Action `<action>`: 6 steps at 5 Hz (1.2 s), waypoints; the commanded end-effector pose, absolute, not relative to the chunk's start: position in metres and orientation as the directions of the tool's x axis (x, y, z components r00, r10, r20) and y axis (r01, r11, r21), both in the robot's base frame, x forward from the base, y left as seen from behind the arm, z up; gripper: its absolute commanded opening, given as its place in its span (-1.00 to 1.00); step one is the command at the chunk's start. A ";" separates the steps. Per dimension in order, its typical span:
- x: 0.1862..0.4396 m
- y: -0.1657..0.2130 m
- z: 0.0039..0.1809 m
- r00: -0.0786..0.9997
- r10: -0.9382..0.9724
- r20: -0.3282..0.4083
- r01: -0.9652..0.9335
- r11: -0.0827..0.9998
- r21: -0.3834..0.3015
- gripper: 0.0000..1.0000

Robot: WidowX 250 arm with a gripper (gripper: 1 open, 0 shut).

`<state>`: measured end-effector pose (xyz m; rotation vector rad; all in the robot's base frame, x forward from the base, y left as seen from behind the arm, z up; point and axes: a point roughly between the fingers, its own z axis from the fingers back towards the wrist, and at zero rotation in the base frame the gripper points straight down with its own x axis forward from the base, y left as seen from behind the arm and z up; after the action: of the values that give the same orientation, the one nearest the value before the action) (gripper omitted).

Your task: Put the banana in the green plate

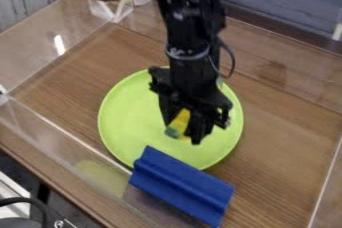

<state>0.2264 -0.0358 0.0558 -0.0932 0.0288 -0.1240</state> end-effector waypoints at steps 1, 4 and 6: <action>0.234 -0.035 0.047 0.993 -0.120 -0.010 0.119 0.990 -0.081 -1.00; 0.236 -0.026 0.044 0.995 -0.100 -0.015 0.099 0.992 -0.083 -1.00; 0.236 -0.022 0.044 0.996 -0.090 -0.018 0.088 0.992 -0.087 -1.00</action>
<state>0.2317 -0.0233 0.0380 -0.0869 0.0473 -0.0873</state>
